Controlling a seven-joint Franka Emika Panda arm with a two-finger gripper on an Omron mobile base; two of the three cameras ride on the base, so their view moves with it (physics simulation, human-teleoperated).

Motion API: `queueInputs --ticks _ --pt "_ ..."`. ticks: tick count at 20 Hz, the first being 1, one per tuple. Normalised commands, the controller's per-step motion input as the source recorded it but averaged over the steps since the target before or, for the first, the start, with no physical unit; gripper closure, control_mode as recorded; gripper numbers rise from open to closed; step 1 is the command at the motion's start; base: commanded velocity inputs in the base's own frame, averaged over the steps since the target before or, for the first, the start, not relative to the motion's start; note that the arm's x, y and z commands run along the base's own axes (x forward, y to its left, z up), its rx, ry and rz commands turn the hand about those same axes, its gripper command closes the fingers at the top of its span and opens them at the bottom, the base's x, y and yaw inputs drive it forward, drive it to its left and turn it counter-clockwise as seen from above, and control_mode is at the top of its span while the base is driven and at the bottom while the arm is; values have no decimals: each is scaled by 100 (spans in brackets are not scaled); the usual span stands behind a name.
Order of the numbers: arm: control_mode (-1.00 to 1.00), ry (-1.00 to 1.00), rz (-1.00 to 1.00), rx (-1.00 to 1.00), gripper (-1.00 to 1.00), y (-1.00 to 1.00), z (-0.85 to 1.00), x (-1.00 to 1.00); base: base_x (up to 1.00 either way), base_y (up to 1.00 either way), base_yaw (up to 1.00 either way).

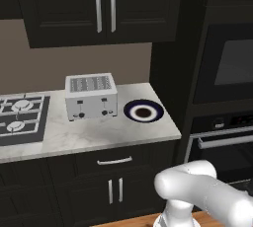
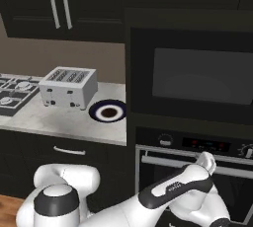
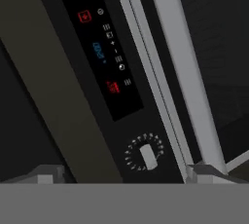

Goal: Take the fish from the oven and place it on the plate on the counter.

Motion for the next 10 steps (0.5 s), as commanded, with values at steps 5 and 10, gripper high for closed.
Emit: queueInputs --ticks 5,10 --pt "-100 -1 6 1 -100 -6 -42 0 0 0 0" --pt "-100 -6 10 1 -100 0 -51 5 0 0 0"
